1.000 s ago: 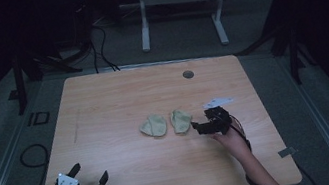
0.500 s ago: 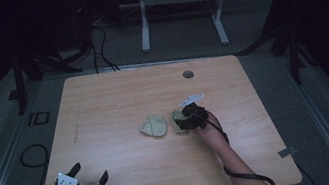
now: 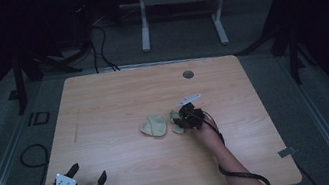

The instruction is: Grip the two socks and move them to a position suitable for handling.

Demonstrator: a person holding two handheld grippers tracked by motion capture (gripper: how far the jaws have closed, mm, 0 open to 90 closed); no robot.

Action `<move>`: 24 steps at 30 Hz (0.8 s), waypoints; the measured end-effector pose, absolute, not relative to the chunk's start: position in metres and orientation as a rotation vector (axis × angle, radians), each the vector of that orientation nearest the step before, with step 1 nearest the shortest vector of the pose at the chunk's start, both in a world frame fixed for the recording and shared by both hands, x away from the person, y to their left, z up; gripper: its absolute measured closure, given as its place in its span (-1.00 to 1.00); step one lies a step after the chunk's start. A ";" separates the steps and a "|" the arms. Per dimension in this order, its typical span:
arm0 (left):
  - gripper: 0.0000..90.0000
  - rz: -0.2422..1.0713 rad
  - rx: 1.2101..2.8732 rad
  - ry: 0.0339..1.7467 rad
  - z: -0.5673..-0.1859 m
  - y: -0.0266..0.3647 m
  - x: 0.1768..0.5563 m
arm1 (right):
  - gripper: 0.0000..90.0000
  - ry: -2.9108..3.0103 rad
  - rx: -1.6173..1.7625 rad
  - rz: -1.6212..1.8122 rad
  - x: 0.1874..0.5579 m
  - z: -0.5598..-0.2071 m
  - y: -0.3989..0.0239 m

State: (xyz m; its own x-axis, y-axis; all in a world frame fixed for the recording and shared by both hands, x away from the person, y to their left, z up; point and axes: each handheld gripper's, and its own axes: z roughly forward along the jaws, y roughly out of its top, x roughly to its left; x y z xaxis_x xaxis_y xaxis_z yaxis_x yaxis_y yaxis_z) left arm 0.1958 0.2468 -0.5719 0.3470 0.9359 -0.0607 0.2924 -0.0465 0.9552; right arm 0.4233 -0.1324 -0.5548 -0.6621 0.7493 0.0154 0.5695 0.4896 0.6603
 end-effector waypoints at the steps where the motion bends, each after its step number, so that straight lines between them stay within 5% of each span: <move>1: -0.98 0.772 1.569 1.143 -0.572 0.247 0.196 | 0.71 2.466 1.117 0.936 0.423 -0.555 -0.132; 11: -0.98 0.780 1.569 1.148 -0.572 0.249 0.196 | 0.78 2.465 1.101 0.921 0.411 -0.539 -0.137; 24: -0.98 0.789 1.562 1.167 -0.573 0.251 0.192 | 0.78 2.552 0.891 1.037 0.349 -0.506 -0.140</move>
